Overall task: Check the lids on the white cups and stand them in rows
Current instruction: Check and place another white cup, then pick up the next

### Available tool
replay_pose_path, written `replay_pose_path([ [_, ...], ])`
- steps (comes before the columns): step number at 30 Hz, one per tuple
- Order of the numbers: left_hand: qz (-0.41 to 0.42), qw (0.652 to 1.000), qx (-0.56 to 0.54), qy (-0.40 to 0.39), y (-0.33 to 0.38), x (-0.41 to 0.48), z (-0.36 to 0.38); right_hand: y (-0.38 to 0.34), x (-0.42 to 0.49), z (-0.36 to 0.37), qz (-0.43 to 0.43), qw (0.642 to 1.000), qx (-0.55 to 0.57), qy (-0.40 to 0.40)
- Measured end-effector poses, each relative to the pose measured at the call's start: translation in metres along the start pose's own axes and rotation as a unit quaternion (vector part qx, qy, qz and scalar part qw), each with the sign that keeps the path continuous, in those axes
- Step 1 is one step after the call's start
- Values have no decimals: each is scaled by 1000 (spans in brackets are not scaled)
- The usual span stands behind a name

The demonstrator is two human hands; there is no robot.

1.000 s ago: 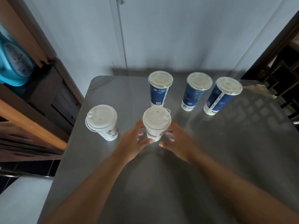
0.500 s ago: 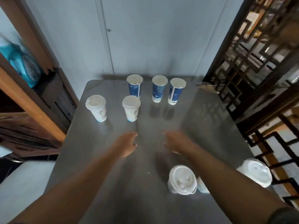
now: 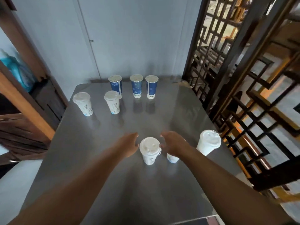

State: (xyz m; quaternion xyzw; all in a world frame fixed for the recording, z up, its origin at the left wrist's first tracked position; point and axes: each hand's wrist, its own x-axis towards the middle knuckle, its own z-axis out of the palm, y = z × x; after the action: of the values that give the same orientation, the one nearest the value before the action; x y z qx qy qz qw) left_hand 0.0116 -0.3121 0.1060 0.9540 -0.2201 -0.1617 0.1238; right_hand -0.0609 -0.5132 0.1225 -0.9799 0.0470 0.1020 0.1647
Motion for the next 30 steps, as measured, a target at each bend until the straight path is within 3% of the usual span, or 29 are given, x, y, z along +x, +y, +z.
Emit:
replay_pose_path([
  [10,29,999,-42,-9,9,-18,22,-3,-4,15,-96,995,-26,27],
  [20,19,988,-155,-12,-2,-11,48,-10,13,39,-90,990,-107,13],
  [26,17,979,-204,14,-6,-8,56,-12,17,38,-97,992,-72,28],
  [30,7,965,-258,33,-14,-16,49,-23,14,22,-102,993,22,47],
])
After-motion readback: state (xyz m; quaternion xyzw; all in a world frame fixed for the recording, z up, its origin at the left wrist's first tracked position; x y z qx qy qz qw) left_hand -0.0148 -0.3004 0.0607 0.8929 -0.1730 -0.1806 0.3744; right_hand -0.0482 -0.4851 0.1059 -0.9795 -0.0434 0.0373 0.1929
